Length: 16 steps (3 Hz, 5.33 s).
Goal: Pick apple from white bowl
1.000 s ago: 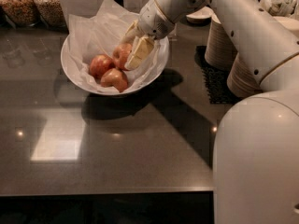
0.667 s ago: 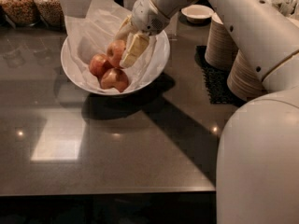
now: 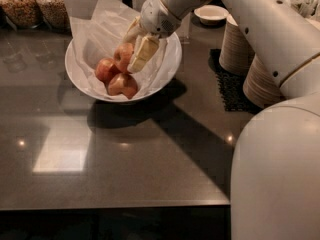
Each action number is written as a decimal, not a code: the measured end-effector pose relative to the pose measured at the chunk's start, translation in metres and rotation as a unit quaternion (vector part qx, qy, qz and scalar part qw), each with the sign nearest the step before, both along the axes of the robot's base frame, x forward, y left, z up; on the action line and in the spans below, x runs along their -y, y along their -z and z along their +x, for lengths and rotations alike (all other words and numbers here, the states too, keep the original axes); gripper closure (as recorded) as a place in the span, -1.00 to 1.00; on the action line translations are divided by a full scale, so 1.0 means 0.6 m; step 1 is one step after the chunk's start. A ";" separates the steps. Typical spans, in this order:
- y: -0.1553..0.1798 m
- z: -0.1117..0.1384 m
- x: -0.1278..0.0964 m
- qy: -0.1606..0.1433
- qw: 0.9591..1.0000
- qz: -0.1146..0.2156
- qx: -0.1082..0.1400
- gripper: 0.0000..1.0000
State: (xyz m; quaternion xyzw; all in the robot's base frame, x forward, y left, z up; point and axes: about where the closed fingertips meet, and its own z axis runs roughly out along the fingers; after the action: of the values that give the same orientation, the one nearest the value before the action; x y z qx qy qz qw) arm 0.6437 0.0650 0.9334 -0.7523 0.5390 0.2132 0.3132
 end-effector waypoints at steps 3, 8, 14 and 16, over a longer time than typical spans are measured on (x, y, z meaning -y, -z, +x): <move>0.000 0.000 0.000 0.000 1.000 0.000 0.000 -0.77; 0.076 0.030 0.033 0.046 0.996 -0.021 -0.073 -1.00; 0.117 0.020 0.024 0.026 0.995 0.012 -0.099 -0.15; 0.091 0.017 0.029 0.028 0.996 0.011 -0.088 0.78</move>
Offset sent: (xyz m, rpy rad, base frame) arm 0.0000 0.0000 0.0000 0.0000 0.0000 0.0000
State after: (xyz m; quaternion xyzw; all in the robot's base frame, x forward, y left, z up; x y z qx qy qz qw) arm 0.6536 0.0478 0.8787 -0.7121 0.5825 0.2757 0.2787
